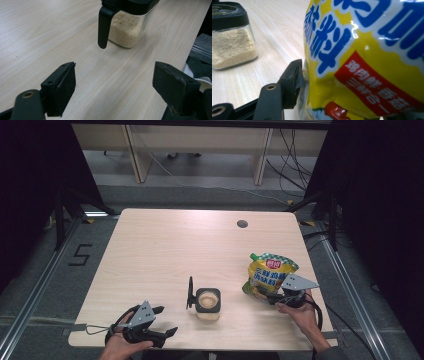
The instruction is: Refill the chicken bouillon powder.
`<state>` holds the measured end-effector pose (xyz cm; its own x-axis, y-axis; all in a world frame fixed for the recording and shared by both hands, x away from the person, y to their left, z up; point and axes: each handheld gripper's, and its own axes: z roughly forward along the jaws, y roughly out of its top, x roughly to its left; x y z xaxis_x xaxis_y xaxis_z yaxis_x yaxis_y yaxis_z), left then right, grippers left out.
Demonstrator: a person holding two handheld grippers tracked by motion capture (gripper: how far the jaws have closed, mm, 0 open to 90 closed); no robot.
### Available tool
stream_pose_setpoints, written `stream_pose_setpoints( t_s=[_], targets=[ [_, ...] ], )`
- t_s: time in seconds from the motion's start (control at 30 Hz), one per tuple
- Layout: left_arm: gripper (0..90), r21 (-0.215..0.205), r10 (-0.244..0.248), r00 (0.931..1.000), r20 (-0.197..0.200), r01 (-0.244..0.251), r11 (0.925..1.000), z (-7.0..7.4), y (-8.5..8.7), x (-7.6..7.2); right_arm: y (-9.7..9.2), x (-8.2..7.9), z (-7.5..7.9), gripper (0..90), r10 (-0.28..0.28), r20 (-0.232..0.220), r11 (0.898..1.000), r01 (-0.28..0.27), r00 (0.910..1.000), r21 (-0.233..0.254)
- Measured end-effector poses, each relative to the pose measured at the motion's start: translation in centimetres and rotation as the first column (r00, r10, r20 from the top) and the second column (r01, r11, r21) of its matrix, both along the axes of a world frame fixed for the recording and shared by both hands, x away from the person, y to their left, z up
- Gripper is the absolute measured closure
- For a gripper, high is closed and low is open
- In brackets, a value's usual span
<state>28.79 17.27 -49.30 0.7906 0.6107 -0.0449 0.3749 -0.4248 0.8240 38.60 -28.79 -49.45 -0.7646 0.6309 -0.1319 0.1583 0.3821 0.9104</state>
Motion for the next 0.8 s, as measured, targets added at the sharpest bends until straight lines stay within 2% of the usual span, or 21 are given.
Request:
stream_pose_setpoints(
  t_s=[0.03, 0.13, 0.17, 0.2, 0.23, 0.3, 0.37, 0.4, 0.43, 0.47, 0.5, 0.57, 0.6, 0.7, 0.77, 0.8],
  targets=[
    [18.4, -0.002, 0.002, 1.0000, 0.002, -0.002, 1.0000, -0.01, -0.02, -0.01, 0.15, -0.18, -0.05, 41.1, 0.000, -0.006, 1.000, 0.000, 1.0000, 0.006],
    [18.4, -0.007, 0.002, 1.0000, 0.006, -0.002, 1.0000, -0.06, -0.05, -0.01, 0.12, -0.14, 0.05, 36.1, 0.003, -0.011, 1.000, -0.004, 0.9999, -0.017],
    [18.4, -0.006, 0.005, 1.0000, 0.005, -0.005, 1.0000, -0.06, -0.04, -0.02, 0.19, -0.31, 0.03, 34.7, -0.015, -0.029, 1.000, 0.014, 0.9995, -0.016],
    [18.4, -0.001, -0.008, 1.0000, 0.005, 0.008, 1.0000, 0.01, 0.02, 0.04, 0.09, -0.17, 0.07, 33.2, -0.015, -0.020, 1.000, 0.015, 0.9997, -0.021],
    [18.4, -0.005, -0.002, 0.9999, 0.013, 0.002, 1.0000, -0.05, 0.00, 0.05, 0.09, -0.14, 0.04, 32.4, -0.017, -0.021, 1.000, 0.017, 0.9996, -0.003],
    [18.4, -0.006, -0.004, 1.0000, 0.008, 0.004, 1.0000, -0.03, 0.00, 0.04, -0.08, -0.21, 0.24, 33.4, -0.017, -0.028, 1.000, 0.017, 0.9995, 0.000],
    [18.4, 0.013, -0.006, 0.9999, 0.012, 0.005, 0.9999, -0.05, 0.01, 0.11, -0.08, -0.18, 0.33, 35.4, -0.009, -0.003, 1.000, 0.009, 1.0000, -0.017],
    [18.5, -0.019, 0.014, 0.9999, -0.010, -0.014, 0.9997, -0.16, -0.22, -0.09, -0.05, -0.21, 0.35, 34.4, -0.014, -0.011, 1.000, 0.014, 0.9998, -0.010],
    [18.4, -0.020, 0.009, 0.9999, -0.011, -0.009, 0.9998, -0.13, -0.21, -0.12, 0.00, -0.18, 0.25, 32.7, -0.019, -0.009, 1.000, 0.019, 0.9998, -0.004],
    [18.4, -0.019, 0.010, 0.9999, -0.006, -0.010, 0.9998, -0.10, -0.17, -0.10, -0.05, -0.21, 0.29, 31.8, -0.016, -0.021, 1.000, 0.015, 0.9996, -0.014],
    [18.4, -0.001, -0.005, 1.0000, 0.007, 0.005, 1.0000, -0.03, -0.02, 0.04, -0.05, -0.25, 0.30, 30.4, -0.018, -0.030, 1.000, 0.018, 0.9994, -0.017],
    [18.4, -0.006, -0.003, 1.0000, 0.006, 0.003, 1.0000, -0.05, -0.01, 0.07, -0.04, -0.32, 0.32, 30.0, -0.019, -0.035, 1.000, 0.019, 0.9992, -0.017],
    [18.4, 0.007, -0.002, 1.0000, 0.009, 0.002, 1.0000, -0.07, 0.02, 0.09, -0.02, -0.24, 0.34, 29.9, -0.009, -0.025, 1.000, 0.009, 0.9996, -0.018],
    [18.4, -0.027, 0.012, 0.9999, -0.010, -0.012, 0.9996, -0.14, -0.23, -0.11, -0.02, -0.25, 0.36, 28.6, -0.014, -0.031, 1.000, 0.013, 0.9994, -0.020],
    [18.4, 0.000, -0.007, 0.9999, 0.009, 0.007, 1.0000, -0.04, -0.02, 0.07, 0.08, -0.17, 0.22, 25.8, -0.026, -0.021, 1.000, 0.026, 0.9994, -0.013],
    [18.4, -0.002, -0.004, 1.0000, 0.006, 0.004, 1.0000, -0.05, -0.02, 0.05, -0.06, -0.17, 0.33, 25.9, -0.019, -0.033, 0.999, 0.018, 0.9993, -0.027]
  ],
)
